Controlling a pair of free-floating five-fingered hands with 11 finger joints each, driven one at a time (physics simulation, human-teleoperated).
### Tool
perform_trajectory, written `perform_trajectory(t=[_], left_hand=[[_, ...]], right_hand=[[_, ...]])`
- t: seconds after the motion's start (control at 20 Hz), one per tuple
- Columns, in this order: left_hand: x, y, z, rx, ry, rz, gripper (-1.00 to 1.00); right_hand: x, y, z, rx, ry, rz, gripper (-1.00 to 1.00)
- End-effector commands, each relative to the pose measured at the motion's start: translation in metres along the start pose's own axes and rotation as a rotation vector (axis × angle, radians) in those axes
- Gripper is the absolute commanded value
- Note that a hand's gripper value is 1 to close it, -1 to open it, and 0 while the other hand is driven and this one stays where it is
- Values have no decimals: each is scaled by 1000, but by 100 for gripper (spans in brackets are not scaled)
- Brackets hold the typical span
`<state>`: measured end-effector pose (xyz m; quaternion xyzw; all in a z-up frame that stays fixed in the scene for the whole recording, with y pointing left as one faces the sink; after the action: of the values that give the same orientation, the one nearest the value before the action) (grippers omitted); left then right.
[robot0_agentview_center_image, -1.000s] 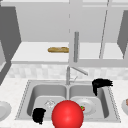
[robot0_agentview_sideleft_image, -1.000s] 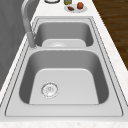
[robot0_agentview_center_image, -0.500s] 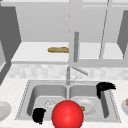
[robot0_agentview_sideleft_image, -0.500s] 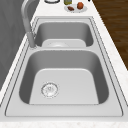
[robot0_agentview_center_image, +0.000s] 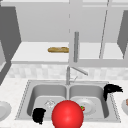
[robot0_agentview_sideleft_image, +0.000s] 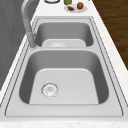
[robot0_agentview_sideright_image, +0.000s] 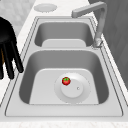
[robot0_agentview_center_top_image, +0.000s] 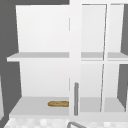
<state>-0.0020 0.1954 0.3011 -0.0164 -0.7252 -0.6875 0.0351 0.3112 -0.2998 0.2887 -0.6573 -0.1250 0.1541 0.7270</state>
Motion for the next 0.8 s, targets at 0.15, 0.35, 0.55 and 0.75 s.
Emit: perform_trajectory(t=[0.15, 0.35, 0.55, 0.75], left_hand=[[0, 0, 0, 0, 0, 0, 0], [0, 0, 0, 0, 0, 0, 0], [0, 0, 0, 0, 0, 0, 0], [0, 0, 0, 0, 0, 0, 0]], right_hand=[[-27, -3, -36, 52, 5, 62, -100], [-43, -5, -59, 57, 4, 64, -100], [-59, -7, -82, 76, 3, 66, -100], [-75, -8, -105, 90, 3, 70, -100]])
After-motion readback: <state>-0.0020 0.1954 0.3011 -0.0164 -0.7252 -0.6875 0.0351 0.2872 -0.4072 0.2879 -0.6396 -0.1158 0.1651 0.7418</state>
